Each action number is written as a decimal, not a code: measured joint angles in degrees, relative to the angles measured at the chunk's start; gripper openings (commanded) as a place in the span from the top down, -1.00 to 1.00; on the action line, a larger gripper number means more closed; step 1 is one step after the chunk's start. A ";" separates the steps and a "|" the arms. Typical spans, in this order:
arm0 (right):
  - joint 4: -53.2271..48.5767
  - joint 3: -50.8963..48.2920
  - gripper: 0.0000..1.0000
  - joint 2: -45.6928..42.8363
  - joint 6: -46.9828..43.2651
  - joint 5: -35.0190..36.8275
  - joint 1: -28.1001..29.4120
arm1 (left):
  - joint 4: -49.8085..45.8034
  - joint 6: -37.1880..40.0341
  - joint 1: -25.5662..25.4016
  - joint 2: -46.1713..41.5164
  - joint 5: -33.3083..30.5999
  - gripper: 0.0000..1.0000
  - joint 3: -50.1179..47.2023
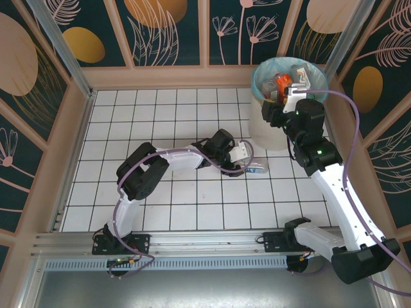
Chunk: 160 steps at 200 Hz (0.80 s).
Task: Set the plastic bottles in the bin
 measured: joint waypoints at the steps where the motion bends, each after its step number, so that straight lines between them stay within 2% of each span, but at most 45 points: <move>1: 0.00 0.00 -0.23 0.00 0.00 0.00 0.00 | 0.00 0.00 0.00 0.00 0.02 -0.16 0.00; 37: 0.20 -0.02 -0.23 0.00 0.00 0.02 0.00 | 0.79 0.07 0.00 -0.33 0.68 -0.06 -0.50; 49: 0.20 -0.02 -0.22 0.00 -0.02 0.02 0.00 | 1.09 0.22 0.00 -1.09 0.74 0.04 -1.25; 85: 0.20 -0.02 -0.23 0.00 -0.02 0.00 0.00 | 2.10 0.26 0.00 -4.66 0.94 0.05 -3.96; 120: 0.20 0.00 -0.24 0.00 0.00 -0.90 0.26 | 3.98 -0.37 0.00 -12.20 -0.39 0.11 -9.68; 133: 0.42 0.02 -0.28 -0.07 0.00 -1.99 0.63 | 4.28 -2.05 0.07 -16.04 -0.79 0.21 -11.26; 160: 3.06 -0.04 -0.31 -1.31 0.17 -5.51 1.55 | 6.08 -6.99 0.42 -23.71 -0.09 0.21 -12.41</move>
